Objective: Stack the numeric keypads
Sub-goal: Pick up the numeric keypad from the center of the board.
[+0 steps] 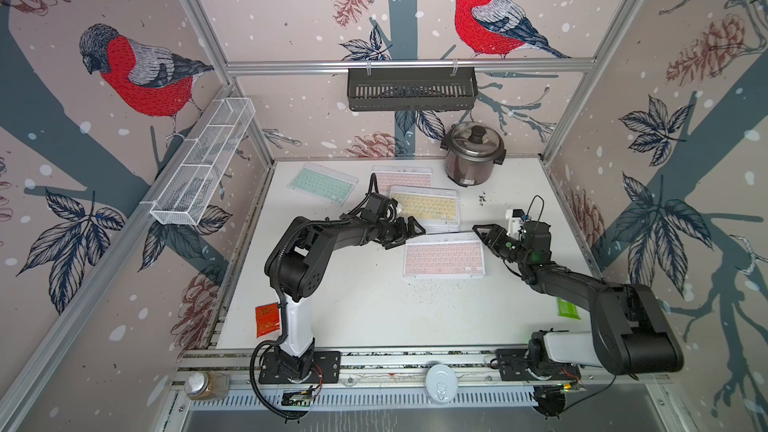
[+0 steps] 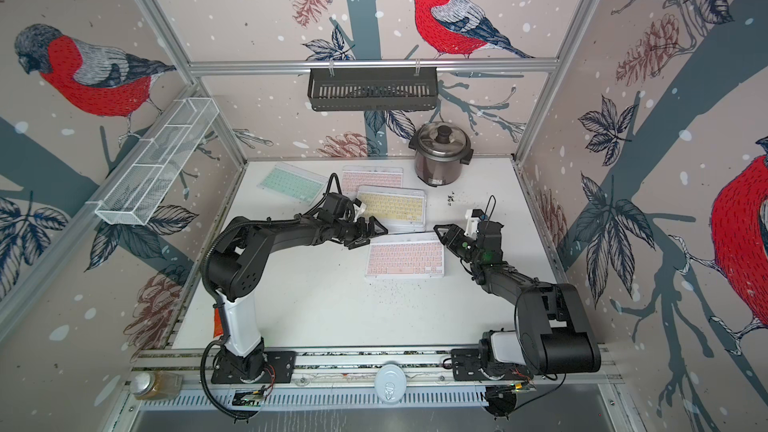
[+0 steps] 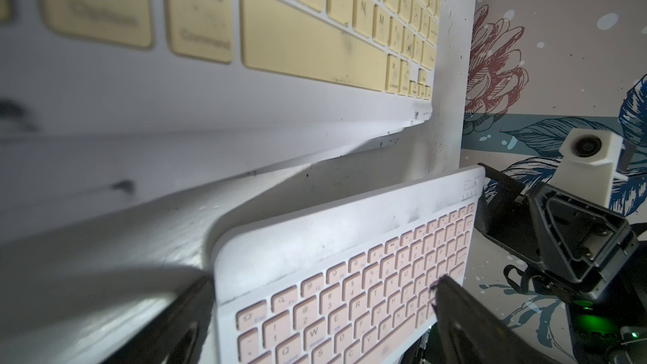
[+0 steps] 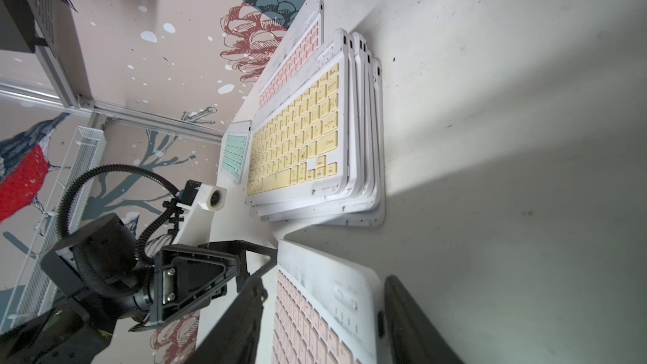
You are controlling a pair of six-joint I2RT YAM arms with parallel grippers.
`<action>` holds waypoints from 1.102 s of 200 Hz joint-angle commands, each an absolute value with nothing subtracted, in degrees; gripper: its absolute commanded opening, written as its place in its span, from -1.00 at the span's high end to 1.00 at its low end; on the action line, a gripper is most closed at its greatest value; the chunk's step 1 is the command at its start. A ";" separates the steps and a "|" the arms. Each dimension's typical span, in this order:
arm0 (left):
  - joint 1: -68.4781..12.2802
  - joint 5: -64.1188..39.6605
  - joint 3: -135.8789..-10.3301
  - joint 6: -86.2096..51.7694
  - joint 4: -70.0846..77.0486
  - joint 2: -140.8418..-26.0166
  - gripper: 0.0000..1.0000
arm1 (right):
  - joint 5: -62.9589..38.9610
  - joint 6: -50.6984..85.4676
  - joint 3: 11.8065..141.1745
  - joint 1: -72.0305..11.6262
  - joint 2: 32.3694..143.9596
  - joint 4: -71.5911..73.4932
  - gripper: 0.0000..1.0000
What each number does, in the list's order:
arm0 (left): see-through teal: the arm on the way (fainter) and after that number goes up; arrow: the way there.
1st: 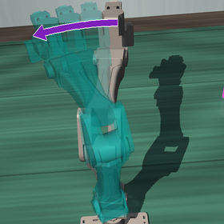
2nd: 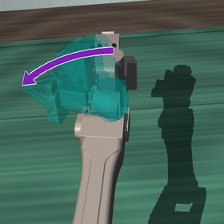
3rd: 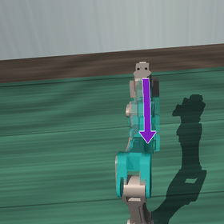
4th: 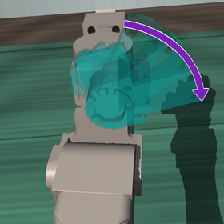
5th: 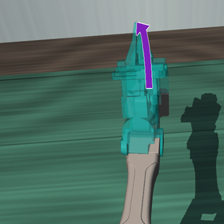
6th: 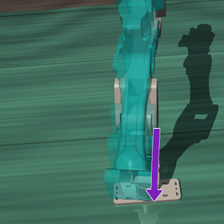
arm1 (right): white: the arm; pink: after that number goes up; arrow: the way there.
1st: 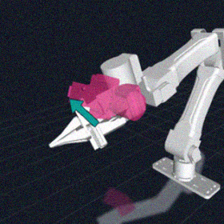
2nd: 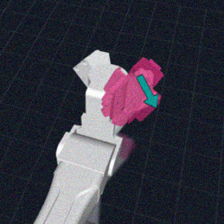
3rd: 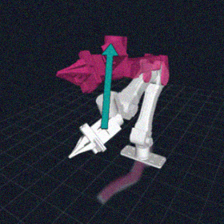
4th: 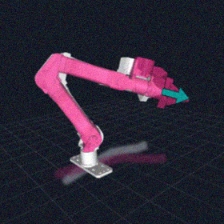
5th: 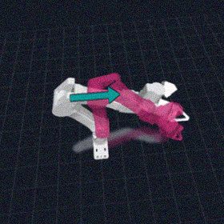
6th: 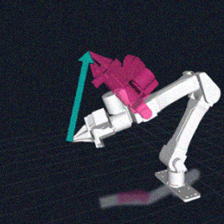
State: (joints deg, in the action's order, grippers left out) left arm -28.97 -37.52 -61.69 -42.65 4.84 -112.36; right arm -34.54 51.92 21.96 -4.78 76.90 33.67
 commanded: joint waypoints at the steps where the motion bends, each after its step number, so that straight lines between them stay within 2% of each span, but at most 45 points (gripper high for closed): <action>1: -29.72 -34.18 -60.62 -43.38 -5.01 -113.91 -0.98 | -39.53 56.81 22.19 -6.27 75.76 34.78 -0.13; 59: -29.73 -34.33 -60.17 -43.39 -4.83 -113.48 -0.98 | -37.36 57.78 24.49 -8.61 75.24 32.45 -0.11; 82: -29.72 -34.29 -60.15 -43.18 -5.09 -113.29 -0.98 | -35.58 53.95 27.05 -8.46 74.98 25.38 0.10; 96: -29.63 -34.36 -60.06 -42.98 -5.18 -113.12 -0.98 | -34.17 50.62 29.09 -8.10 74.90 19.70 0.31; 128: -29.15 -34.89 -59.46 -43.31 -4.53 -112.57 -0.97 | -33.23 43.73 32.19 -6.71 75.65 10.14 0.59; 149: -28.92 -34.97 -59.19 -43.57 -4.54 -111.36 -0.97 | -34.05 41.24 32.52 -5.66 75.77 7.86 0.90; 182: -27.87 -35.74 -59.79 -43.72 -5.95 -106.27 -0.98 | -41.24 40.36 33.76 -4.29 73.14 9.00 0.98; 220: -24.53 -34.64 -63.58 -41.23 -12.22 -99.16 -0.97 | -48.96 47.07 38.55 -3.09 72.45 14.84 0.99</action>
